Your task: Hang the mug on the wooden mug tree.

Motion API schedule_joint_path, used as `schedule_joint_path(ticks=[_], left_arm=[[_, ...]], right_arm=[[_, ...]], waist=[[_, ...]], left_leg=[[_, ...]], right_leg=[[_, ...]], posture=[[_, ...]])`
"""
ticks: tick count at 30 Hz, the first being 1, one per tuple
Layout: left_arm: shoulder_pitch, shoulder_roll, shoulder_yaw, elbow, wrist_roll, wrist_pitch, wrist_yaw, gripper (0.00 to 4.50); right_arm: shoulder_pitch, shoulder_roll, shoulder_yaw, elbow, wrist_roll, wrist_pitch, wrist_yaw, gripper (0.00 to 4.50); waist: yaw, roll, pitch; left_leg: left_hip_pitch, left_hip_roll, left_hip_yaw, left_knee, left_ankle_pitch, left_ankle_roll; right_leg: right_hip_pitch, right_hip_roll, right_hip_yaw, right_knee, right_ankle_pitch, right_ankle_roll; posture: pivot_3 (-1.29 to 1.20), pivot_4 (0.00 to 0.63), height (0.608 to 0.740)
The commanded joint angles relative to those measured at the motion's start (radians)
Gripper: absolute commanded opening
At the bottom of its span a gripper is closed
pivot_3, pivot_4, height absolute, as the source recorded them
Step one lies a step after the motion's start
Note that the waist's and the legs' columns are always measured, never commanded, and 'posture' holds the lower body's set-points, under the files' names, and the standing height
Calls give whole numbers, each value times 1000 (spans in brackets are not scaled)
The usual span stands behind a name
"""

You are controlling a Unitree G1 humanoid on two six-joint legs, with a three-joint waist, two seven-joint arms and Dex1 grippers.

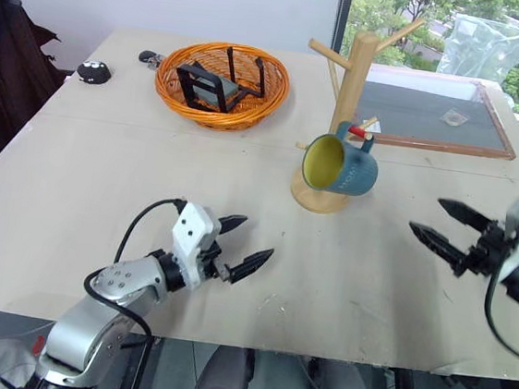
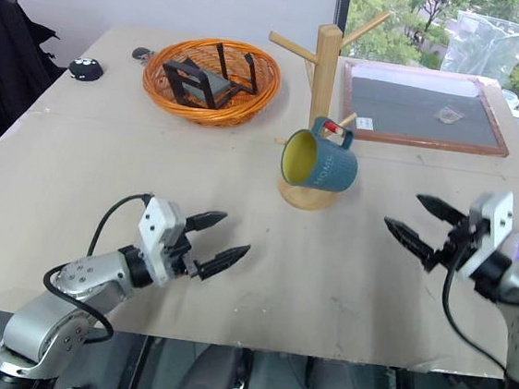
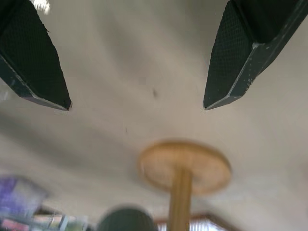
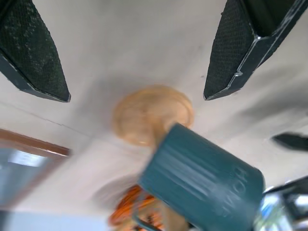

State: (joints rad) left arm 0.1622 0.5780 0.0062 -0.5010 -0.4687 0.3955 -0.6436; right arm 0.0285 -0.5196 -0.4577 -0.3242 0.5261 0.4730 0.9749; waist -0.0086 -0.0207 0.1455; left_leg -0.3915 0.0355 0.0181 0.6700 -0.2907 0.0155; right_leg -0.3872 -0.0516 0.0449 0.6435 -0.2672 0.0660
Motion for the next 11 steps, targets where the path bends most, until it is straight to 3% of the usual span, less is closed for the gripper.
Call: schedule_joint_path(ticks=[1, 5, 11], left_arm=[[8, -22, -3, 50, 80, -113, 2, 4500], [-5, -35, -4, 80, 88, -121, -13, 4500], [-3, -34, -9, 73, 120, -164, -36, 4500]], right_arm=[[74, 44, 4, 44, -20, -178, 23, 4476], [142, 80, 42, 140, -58, -310, 34, 4476], [150, 73, 86, 204, -72, -392, 26, 4476]], waist=[[-1, 0, 0], [-2, 0, 0], [-4, 1, 1]], left_leg=[[1, 0, 1, 0, 0, 0], [10, 0, 2, -1, 0, 0], [11, 1, 0, -1, 0, 0]], right_leg=[[1, 0, 0, 0, 0, 0], [10, 1, 0, -1, 0, 0], [10, 0, 2, -1, 0, 0]], posture=[[0, 150, 737], [0, 150, 737], [0, 150, 737]])
